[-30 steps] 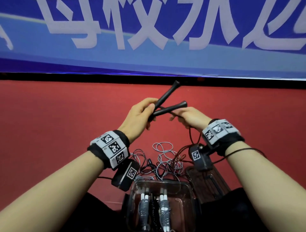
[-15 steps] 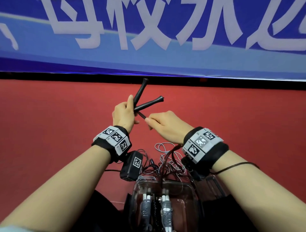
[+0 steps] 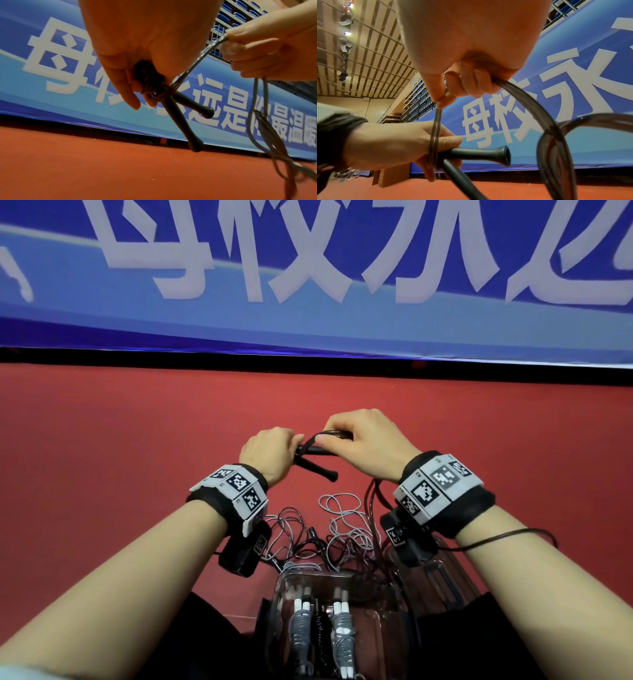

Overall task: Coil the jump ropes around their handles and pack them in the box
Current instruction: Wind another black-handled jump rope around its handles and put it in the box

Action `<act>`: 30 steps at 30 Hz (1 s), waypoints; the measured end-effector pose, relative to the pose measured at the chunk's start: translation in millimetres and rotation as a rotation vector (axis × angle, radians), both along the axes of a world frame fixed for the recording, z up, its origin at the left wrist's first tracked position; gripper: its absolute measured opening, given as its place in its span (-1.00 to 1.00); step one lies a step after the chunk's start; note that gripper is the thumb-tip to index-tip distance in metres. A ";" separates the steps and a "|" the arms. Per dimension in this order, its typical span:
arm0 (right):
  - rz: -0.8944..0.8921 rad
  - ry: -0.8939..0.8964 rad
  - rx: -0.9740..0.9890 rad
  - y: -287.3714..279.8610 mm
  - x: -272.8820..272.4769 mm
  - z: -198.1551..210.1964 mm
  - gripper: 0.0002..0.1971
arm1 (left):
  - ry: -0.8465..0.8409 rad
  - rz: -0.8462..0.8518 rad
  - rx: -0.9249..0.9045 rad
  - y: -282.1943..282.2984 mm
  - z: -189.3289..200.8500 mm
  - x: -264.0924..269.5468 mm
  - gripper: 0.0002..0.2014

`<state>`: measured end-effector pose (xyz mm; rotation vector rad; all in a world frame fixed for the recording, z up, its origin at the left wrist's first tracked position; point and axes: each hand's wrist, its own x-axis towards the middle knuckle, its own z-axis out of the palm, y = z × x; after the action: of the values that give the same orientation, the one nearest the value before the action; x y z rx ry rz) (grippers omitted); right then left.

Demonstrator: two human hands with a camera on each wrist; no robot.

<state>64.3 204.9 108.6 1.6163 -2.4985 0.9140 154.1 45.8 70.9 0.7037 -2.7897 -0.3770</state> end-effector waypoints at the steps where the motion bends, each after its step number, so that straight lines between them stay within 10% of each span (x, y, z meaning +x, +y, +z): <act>1: -0.002 -0.020 -0.008 0.4 -1.9 0.1 -0.71 | -0.031 -0.022 -0.030 5.1 0.2 0.2 -0.63; 8: 0.000 -0.197 -0.160 14.5 -29.9 7.6 -0.81 | 0.058 -0.247 -0.084 22.0 10.7 6.4 -0.58; 15: 0.005 -0.680 -0.224 24.6 -42.7 -2.2 -0.71 | 0.409 -0.398 0.435 33.1 24.1 7.1 -0.69; 22: -0.040 -0.770 -0.093 -1.9 -24.1 -25.0 -0.66 | 0.607 -0.230 1.016 41.8 29.0 -1.3 -0.57; 30: -0.110 -0.741 -0.049 -5.8 -21.6 -29.9 -0.65 | 0.601 -0.179 0.839 26.0 18.6 -2.8 -0.65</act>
<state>42.7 199.2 78.7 1.2553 -2.9078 1.8038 151.3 71.8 89.5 0.3712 -2.0517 -1.5447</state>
